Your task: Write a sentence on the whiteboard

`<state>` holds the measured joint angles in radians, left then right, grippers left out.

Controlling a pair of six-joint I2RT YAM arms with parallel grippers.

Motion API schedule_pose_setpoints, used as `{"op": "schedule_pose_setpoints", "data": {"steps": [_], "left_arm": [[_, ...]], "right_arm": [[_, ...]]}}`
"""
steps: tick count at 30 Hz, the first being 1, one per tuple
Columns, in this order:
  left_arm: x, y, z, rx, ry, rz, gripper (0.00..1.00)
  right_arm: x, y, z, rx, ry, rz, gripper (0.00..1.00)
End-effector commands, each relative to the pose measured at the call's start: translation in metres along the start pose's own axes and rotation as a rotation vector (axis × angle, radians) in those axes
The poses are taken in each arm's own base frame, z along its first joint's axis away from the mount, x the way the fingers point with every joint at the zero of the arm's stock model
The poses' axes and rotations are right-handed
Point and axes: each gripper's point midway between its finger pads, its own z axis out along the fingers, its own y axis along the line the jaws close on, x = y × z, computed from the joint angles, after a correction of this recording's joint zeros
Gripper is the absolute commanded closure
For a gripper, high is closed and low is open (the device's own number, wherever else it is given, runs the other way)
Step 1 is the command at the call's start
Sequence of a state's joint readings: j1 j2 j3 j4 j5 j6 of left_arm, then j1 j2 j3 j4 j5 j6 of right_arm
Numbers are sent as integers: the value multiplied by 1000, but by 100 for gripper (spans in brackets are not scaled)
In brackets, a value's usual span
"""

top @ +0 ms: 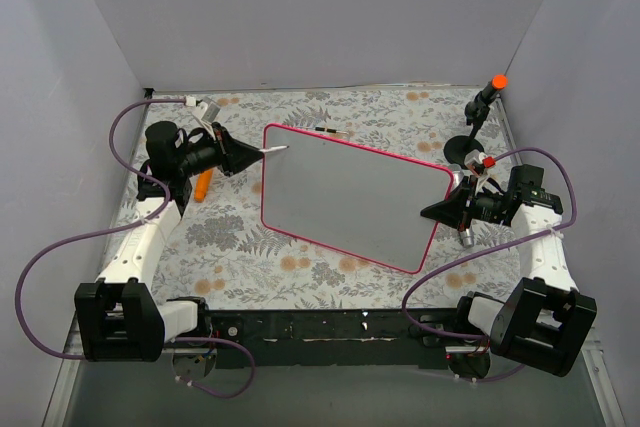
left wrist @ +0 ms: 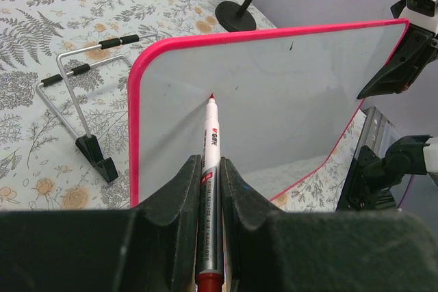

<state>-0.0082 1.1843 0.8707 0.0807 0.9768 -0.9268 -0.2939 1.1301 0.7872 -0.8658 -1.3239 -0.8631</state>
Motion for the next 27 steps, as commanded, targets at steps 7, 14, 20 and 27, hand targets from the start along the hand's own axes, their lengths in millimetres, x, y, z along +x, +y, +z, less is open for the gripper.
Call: {"op": "schedule_pose_setpoints", "data": {"steps": [7,14,20,27], "left_arm": [[-1,1,-7,-39,-8,26,100],[11,1,-10,-53,13,11,100],[28,4,-13,-73,49,-39,100],[42,5,-15,-80,70,-64,100]], "right_arm": [[9,-25,-7,97,99,-135,99],[8,-24,-7,95,97,-140,99],[7,-22,-7,92,94,-143,99],[6,-21,-7,89,92,-146,99]]}}
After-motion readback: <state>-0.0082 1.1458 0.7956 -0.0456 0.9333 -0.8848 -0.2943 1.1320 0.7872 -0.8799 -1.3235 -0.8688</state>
